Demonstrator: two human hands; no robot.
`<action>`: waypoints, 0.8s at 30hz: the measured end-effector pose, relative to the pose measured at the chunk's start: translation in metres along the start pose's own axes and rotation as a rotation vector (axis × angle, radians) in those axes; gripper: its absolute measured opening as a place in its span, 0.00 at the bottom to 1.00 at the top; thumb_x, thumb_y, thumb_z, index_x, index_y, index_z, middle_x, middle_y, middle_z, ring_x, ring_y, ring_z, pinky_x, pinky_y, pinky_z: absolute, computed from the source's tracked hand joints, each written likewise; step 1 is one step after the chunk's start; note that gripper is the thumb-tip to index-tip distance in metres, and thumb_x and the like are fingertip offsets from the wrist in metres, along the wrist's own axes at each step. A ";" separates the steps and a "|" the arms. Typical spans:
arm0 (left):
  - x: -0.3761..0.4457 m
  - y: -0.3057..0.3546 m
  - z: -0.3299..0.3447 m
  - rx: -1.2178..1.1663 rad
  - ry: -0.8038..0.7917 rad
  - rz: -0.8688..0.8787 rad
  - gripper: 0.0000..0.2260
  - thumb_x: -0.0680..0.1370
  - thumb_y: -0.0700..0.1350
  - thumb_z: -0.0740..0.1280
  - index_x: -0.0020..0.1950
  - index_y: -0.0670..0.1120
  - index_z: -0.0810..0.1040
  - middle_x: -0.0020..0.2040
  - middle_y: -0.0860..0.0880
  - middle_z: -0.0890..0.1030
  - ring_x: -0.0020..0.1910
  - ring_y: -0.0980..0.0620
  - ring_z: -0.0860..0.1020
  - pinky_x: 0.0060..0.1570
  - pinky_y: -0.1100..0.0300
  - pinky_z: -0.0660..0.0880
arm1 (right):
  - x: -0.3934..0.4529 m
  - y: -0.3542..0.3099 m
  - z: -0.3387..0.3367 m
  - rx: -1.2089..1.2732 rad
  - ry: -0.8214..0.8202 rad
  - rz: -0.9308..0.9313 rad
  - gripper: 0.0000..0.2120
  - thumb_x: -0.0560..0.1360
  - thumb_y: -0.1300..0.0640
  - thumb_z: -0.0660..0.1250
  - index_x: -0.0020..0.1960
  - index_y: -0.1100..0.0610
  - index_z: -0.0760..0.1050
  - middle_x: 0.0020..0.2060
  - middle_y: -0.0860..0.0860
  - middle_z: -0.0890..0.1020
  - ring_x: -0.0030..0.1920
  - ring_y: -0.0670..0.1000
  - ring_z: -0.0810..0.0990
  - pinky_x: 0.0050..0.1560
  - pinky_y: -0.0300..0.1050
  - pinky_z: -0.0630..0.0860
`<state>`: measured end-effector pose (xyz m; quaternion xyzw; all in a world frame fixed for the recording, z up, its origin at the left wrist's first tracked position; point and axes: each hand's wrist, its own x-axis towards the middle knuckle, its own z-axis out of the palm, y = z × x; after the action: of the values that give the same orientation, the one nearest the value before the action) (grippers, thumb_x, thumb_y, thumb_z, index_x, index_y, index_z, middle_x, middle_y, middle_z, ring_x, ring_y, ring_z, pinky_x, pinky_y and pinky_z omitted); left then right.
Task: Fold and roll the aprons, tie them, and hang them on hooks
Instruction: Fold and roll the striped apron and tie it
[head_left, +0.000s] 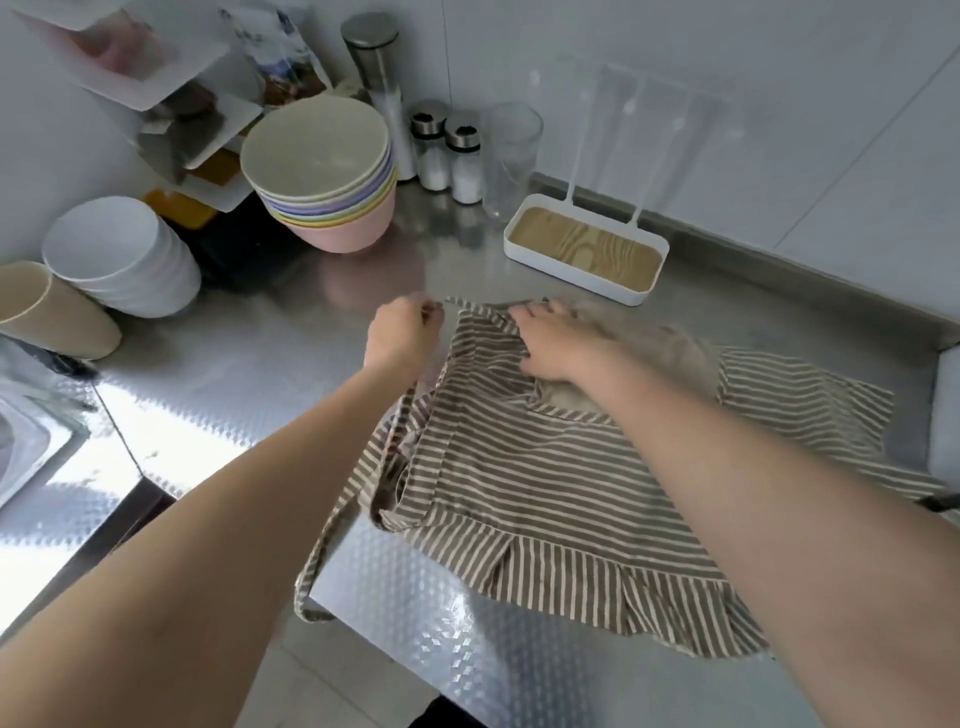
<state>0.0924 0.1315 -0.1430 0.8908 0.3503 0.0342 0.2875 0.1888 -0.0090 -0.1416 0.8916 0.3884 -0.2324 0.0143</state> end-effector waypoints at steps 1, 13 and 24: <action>0.002 -0.002 -0.008 -0.087 0.136 -0.022 0.11 0.80 0.42 0.59 0.55 0.38 0.77 0.50 0.39 0.80 0.50 0.40 0.77 0.45 0.54 0.70 | 0.005 0.002 0.001 -0.003 -0.016 0.021 0.31 0.76 0.54 0.63 0.74 0.57 0.55 0.73 0.56 0.61 0.73 0.59 0.56 0.71 0.57 0.58; 0.001 -0.017 -0.031 -0.102 -0.059 -0.174 0.15 0.79 0.41 0.61 0.64 0.39 0.70 0.57 0.43 0.75 0.53 0.44 0.76 0.51 0.56 0.72 | 0.034 -0.036 -0.014 -0.291 -0.057 -0.375 0.36 0.72 0.73 0.55 0.73 0.43 0.60 0.76 0.46 0.50 0.75 0.59 0.47 0.72 0.61 0.49; -0.027 -0.014 -0.025 -0.270 -0.747 -0.250 0.27 0.74 0.59 0.64 0.66 0.43 0.72 0.63 0.49 0.76 0.60 0.49 0.75 0.58 0.56 0.73 | 0.045 -0.029 -0.048 -0.129 0.075 -0.157 0.09 0.75 0.67 0.53 0.45 0.53 0.64 0.39 0.53 0.68 0.66 0.60 0.62 0.62 0.55 0.62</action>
<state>0.0571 0.1346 -0.1253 0.7469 0.3194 -0.2810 0.5110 0.2149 0.0517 -0.1132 0.8637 0.4716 -0.1736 0.0387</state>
